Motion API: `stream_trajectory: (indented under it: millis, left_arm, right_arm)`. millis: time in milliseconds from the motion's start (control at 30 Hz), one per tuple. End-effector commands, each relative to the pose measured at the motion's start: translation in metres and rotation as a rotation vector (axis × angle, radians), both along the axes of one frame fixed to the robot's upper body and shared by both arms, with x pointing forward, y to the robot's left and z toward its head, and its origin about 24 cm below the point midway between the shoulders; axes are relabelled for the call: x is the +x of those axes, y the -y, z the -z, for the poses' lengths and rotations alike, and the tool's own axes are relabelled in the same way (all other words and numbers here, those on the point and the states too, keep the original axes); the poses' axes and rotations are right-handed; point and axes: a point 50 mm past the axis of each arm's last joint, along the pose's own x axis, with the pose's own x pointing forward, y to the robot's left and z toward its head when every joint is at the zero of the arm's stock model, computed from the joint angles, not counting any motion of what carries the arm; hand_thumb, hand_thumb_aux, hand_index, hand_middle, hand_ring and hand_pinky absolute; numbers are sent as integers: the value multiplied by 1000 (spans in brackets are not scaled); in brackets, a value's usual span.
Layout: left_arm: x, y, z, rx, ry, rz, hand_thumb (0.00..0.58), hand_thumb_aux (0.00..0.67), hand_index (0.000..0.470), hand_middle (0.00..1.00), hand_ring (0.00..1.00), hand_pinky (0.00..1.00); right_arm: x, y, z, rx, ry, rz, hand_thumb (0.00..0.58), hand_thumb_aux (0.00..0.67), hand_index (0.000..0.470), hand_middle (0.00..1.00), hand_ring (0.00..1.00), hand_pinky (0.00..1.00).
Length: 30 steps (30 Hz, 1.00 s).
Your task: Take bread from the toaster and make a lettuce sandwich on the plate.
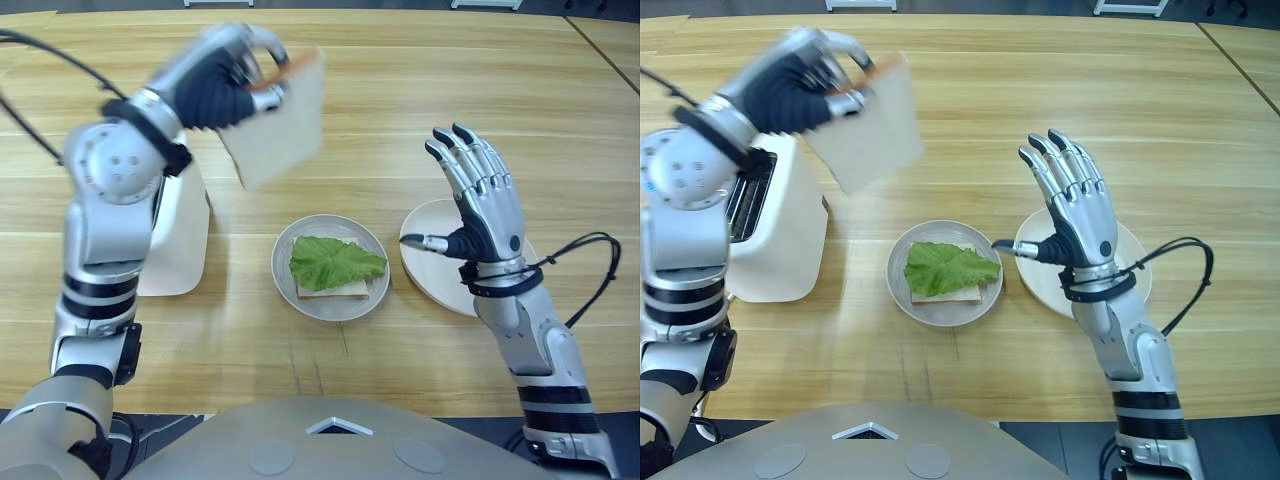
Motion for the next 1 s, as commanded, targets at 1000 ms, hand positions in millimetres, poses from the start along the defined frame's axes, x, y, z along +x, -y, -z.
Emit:
stream_trajectory:
  millis: [1000]
  left_arm:
    - [49,55,136,39,-816,206,580,670,470,1000,1000,1000]
  right_arm:
    - [-44,-43,66,-157,-572,-394,0,0,0,0,0,0]
